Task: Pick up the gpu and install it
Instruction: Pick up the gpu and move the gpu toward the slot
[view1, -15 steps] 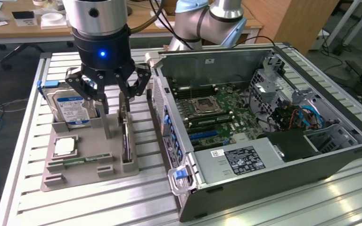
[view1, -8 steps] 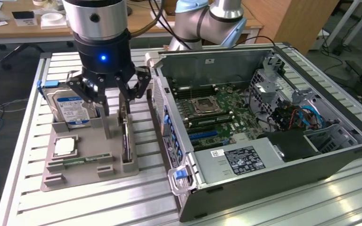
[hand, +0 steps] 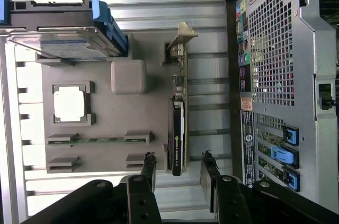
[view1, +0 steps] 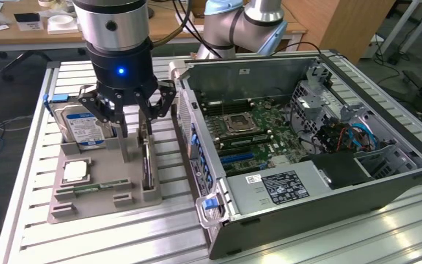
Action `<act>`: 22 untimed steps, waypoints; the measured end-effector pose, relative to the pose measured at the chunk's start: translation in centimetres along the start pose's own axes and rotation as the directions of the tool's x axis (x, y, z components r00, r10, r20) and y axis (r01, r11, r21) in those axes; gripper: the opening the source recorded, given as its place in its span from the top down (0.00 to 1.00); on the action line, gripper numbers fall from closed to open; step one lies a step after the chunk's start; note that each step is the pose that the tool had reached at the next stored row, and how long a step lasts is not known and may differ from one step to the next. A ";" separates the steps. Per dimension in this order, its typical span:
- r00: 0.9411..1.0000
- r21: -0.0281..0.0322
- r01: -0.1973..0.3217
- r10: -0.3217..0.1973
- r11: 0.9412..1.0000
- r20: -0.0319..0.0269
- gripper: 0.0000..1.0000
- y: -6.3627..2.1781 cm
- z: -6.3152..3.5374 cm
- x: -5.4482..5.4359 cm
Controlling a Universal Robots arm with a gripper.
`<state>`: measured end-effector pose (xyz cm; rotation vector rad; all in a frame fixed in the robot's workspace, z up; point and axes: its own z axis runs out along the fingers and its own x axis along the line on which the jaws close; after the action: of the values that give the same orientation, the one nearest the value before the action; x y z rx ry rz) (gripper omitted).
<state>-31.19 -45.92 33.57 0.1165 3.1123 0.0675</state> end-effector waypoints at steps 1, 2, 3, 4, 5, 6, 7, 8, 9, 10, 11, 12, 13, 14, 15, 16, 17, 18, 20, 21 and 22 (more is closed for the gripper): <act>1.000 0.000 0.000 0.000 1.000 0.000 0.53 0.00 0.00 0.0; 1.000 0.000 0.000 0.000 1.000 0.000 0.53 0.00 0.00 0.0; 1.000 0.000 0.000 0.000 1.000 0.000 0.53 0.00 0.02 0.0; 1.000 0.000 0.000 0.000 1.000 0.000 0.53 0.00 0.09 0.0; 1.000 0.000 0.000 0.000 1.000 0.000 0.53 -0.01 0.15 0.0; 1.000 0.000 0.000 0.000 1.000 0.000 0.53 -0.01 0.23 0.0; 1.000 0.000 0.000 0.000 1.000 0.000 0.53 -0.02 0.32 0.0; 1.000 0.000 0.000 0.000 1.000 0.000 0.53 -0.02 0.39 0.0; 1.000 0.000 0.000 0.000 1.000 0.000 0.53 -0.02 0.41 0.0; 1.000 0.000 0.000 0.000 1.000 0.000 0.53 -0.02 0.41 0.0; 1.000 0.000 0.000 0.000 1.000 0.000 0.53 -0.02 0.41 0.0; 1.000 0.000 0.000 0.000 1.000 0.000 0.53 -0.02 0.42 0.0; 1.000 0.000 0.000 0.000 1.000 0.000 0.53 -0.02 0.42 0.0; 1.000 0.000 0.000 0.000 1.000 0.000 0.53 -0.02 0.42 0.0; 1.000 0.000 0.000 0.000 1.000 0.000 0.53 -0.02 0.42 0.0; 1.000 0.000 0.000 0.000 1.000 0.000 0.53 -0.02 0.42 0.0; 1.000 0.000 0.000 0.000 1.000 0.000 0.53 -0.02 0.42 0.0; 1.000 0.000 0.000 0.000 1.000 0.000 0.53 -0.02 0.42 0.0; 1.000 0.000 0.000 0.000 1.000 0.000 0.53 -0.02 0.42 0.0; 1.000 0.000 0.000 0.000 1.000 0.000 0.53 -0.02 0.45 0.0; 1.000 0.000 0.000 0.000 1.000 0.000 0.53 -0.02 0.53 0.0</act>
<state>-31.19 -45.91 33.04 0.1164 3.1119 0.0680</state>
